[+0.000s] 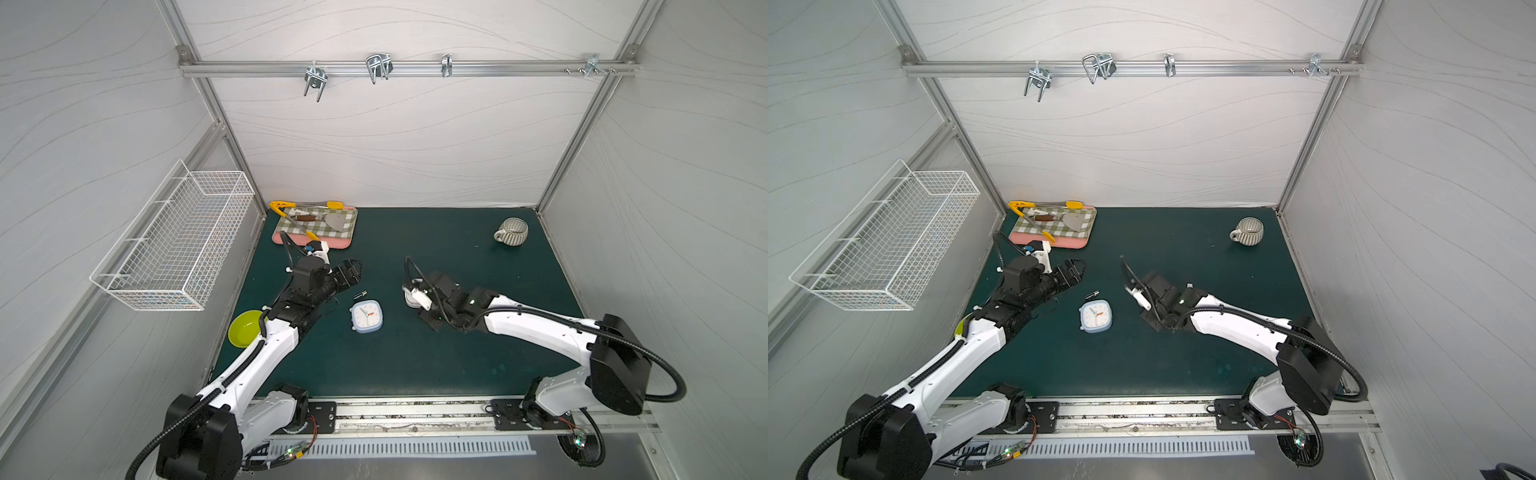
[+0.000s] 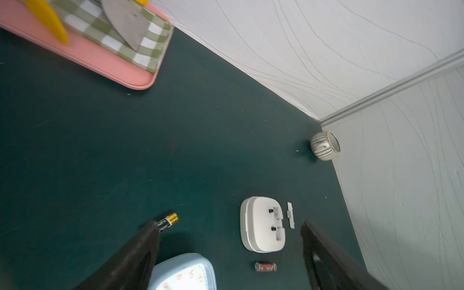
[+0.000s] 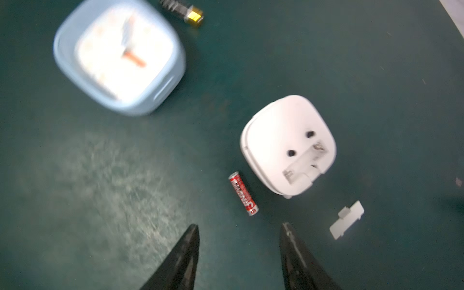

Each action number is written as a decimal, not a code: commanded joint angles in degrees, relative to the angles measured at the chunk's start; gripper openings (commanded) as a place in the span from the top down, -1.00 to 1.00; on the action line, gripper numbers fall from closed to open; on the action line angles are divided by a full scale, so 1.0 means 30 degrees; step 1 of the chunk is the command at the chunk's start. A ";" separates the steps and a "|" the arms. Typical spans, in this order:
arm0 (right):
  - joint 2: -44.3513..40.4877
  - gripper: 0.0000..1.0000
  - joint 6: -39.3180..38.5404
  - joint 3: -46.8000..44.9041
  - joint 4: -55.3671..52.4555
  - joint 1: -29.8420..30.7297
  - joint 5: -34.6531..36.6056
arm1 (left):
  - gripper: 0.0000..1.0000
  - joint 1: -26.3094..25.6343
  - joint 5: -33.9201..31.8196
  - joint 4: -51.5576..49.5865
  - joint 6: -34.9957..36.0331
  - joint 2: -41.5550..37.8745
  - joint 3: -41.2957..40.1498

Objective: Insert the battery into the alarm
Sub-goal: Adjust the alarm at the center of the board.

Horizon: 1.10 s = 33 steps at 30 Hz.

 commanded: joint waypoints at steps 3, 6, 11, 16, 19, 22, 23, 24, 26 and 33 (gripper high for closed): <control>-0.0364 0.04 1.5052 -0.1722 -0.0510 -0.3020 -0.6856 | -0.82 -0.1663 0.0263 0.1354 0.3413 0.0685 0.1217; -0.0335 0.14 1.8339 -0.3438 0.1897 -0.3647 -0.9097 | -0.84 -0.1936 0.0509 0.1959 0.3676 0.1048 0.1008; 0.0908 0.19 2.0047 -0.4157 0.3806 -0.4231 -1.0575 | -0.87 -0.2396 0.0118 0.2092 0.4246 0.1389 0.0883; 0.2081 0.23 1.9598 -0.3517 0.3783 -0.5078 -1.0119 | -0.85 -0.2562 -0.1284 0.1126 0.3494 0.2659 0.1387; 0.3093 0.27 1.9420 -0.3036 0.3913 -0.5745 -1.0711 | -0.84 -0.2570 -0.1043 0.1203 0.2959 0.3357 0.1536; 0.3857 0.28 1.9368 -0.2648 0.4047 -0.6001 -1.1017 | -0.84 -0.2592 -0.0869 0.1327 0.2824 0.3603 0.1607; 0.4048 0.29 1.9358 -0.2542 0.4098 -0.5996 -1.1140 | -0.84 -0.2592 -0.0939 0.1303 0.2840 0.3606 0.1617; 0.4262 0.29 1.9405 -0.2481 0.4203 -0.6045 -1.1316 | -0.84 -0.2592 -0.0997 0.1278 0.2881 0.3607 0.1611; 0.4681 0.29 1.9568 -0.2437 0.4468 -0.6028 -1.1586 | -0.84 -0.2592 -0.1100 0.1207 0.2953 0.3634 0.1643; 0.5518 0.32 1.9376 -0.1919 0.4407 -0.6177 -1.1193 | -0.85 -0.2592 -0.0870 0.1611 0.2970 0.3664 0.1493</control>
